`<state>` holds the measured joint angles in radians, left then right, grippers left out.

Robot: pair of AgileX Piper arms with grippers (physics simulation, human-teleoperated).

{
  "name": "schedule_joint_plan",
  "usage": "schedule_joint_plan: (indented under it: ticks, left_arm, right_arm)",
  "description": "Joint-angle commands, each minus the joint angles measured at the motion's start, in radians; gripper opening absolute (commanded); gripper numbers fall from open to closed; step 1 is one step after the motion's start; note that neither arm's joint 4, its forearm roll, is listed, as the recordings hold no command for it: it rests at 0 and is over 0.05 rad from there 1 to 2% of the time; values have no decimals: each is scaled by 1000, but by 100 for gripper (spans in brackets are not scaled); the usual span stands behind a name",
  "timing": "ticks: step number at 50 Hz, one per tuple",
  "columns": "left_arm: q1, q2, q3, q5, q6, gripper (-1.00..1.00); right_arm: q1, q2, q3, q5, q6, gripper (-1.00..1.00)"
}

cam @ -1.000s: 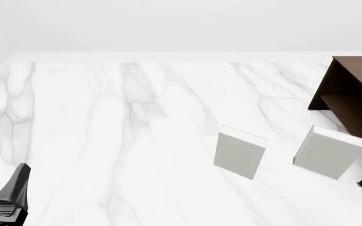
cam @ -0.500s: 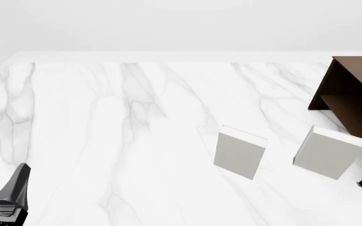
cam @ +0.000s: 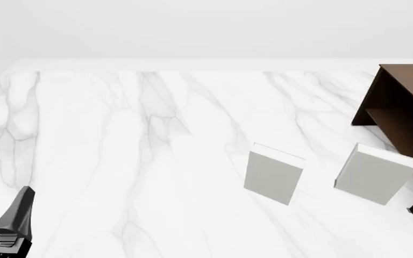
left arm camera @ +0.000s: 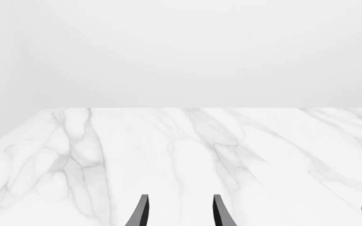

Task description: Pick up the book on the left and place it on top of the shelf.

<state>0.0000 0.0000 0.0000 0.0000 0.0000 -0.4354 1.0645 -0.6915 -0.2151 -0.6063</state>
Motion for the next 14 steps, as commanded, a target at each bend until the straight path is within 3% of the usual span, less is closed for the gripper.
schedule_joint_plan:
  ticks: [1, 14]
  left_arm:
    - [0, 0, 0, 0, 0, 100]
    - [0, 0, 0, 0, 0, 100]
  right_arm:
    - [9, -87, 18, 29, 49, 100]
    - [38, -156, 34, 43, 98, 100]
